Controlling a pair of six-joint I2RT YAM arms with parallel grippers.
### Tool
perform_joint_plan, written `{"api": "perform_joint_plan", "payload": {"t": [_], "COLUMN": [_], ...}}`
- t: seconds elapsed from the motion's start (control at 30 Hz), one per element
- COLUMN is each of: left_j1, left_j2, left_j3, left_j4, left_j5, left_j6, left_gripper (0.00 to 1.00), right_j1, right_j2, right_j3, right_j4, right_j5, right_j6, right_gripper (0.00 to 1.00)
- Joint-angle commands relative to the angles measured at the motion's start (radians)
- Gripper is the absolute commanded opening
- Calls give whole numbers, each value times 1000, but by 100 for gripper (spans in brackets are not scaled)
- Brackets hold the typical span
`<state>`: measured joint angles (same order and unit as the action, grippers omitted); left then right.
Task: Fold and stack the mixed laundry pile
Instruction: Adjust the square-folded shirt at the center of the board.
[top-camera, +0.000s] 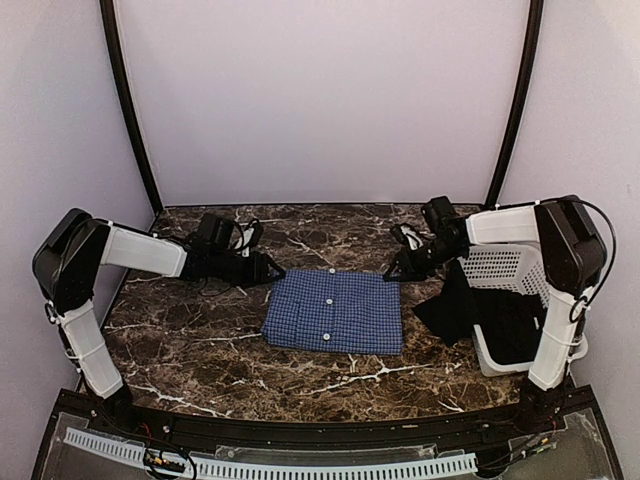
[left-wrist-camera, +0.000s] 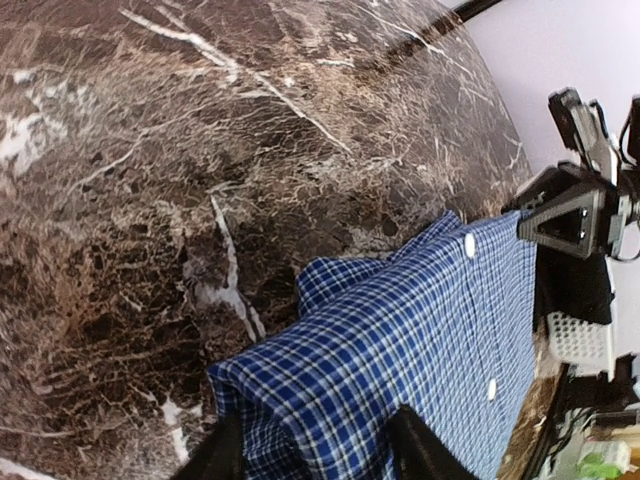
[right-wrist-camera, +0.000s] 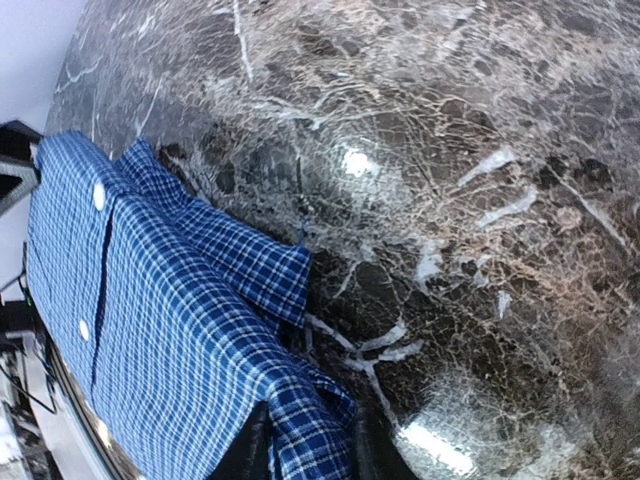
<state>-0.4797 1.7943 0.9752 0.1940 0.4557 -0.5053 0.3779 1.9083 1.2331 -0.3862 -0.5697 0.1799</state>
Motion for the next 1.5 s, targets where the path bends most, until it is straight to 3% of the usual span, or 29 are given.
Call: {"api": "perform_joint_plan", "payload": {"t": [0.0, 0.1, 0.17, 0.33, 0.47, 0.77, 1.07, 1.13, 1.3, 1.47], "left_j1": [8, 9, 10, 17, 33, 87, 111, 114, 115, 83], "left_j2": [-9, -65, -114, -190, -186, 78, 206, 192, 24, -219], "left_j3": [-15, -36, -57, -78, -77, 42, 122, 141, 94, 0], "left_j4": [81, 68, 50, -29, -15, 60, 74, 38, -16, -54], "left_j5": [33, 31, 8, -67, -93, -142, -141, -143, -172, -86], "left_j6": [-23, -17, -11, 27, 30, 1, -10, 2, 19, 22], "left_gripper": [31, 7, 1, 0, 0, 0, 4, 13, 55, 74], "right_j1": [0, 2, 2, 0, 0, 0, 0, 1, 1, 15], "right_j2": [-8, -80, -135, -218, -159, 101, 188, 172, -2, -191], "right_j3": [-1, -30, -50, -66, -20, 115, 162, 187, 186, 110], "right_j4": [42, 52, 50, 43, 40, 115, 149, 102, 35, 35], "right_j5": [-38, -47, -47, -24, -13, 99, 147, 170, 174, 30], "right_j6": [-1, 10, 15, 15, 4, 16, 20, 18, 24, 87], "right_gripper": [14, 0, 0, 0, 0, 0, 0, 10, 57, 78]}}
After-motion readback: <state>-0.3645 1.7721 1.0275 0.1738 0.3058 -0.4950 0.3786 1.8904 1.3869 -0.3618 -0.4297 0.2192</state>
